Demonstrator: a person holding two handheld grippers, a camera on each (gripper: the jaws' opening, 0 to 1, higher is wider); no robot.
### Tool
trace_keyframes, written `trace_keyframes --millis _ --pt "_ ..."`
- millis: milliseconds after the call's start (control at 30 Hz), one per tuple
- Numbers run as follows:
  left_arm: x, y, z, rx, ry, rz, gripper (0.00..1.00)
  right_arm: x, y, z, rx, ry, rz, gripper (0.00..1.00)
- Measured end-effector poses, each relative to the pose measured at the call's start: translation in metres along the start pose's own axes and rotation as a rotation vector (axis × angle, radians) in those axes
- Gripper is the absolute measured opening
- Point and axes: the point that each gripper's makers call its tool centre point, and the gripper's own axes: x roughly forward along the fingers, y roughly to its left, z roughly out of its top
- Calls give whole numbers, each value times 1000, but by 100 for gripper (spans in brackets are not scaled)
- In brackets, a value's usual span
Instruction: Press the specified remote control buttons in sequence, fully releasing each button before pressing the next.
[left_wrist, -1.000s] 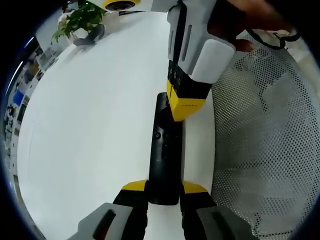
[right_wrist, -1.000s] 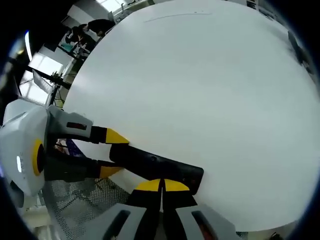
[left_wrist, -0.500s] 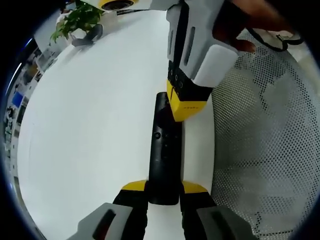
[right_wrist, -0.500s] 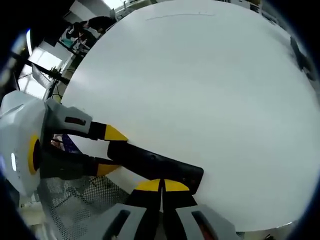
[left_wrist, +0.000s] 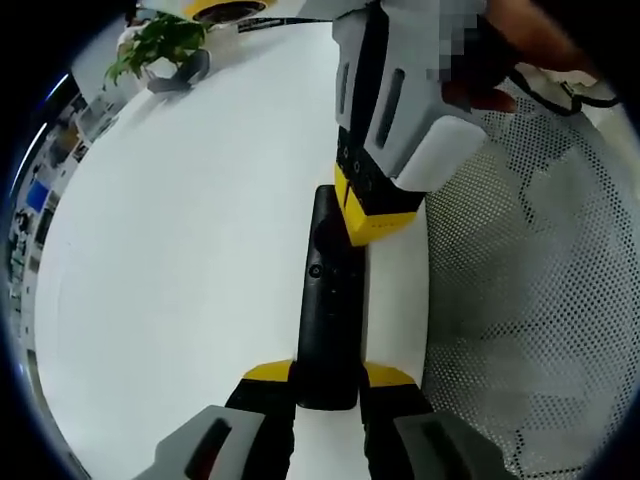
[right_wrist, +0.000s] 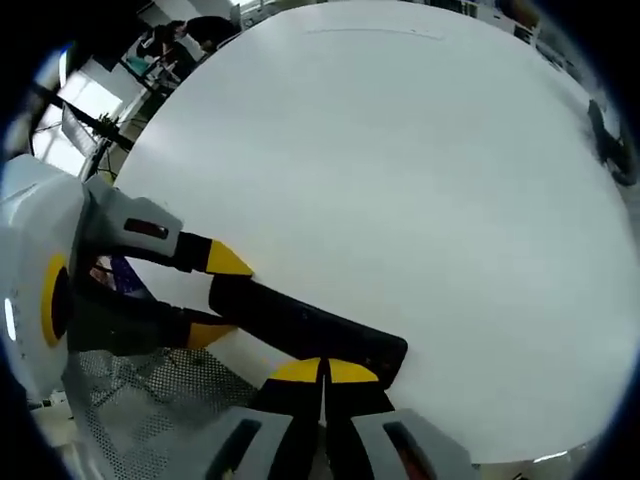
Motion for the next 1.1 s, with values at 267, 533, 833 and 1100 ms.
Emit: trace_keyframes --millis 267,533,833,1100 --pt "1 1 0 7 11 -1 24 -2 0 0 23 -7 22 0" --pt "0 0 0 4 13 2 24 -3 0 0 59 -21 49 0" --pt "0 1 0 -6 -4 5 24 -6 0 10 77 -51 65 0" --pt "0 0 0 -8 -6 6 24 -5 -4 17 69 -68 56 0"
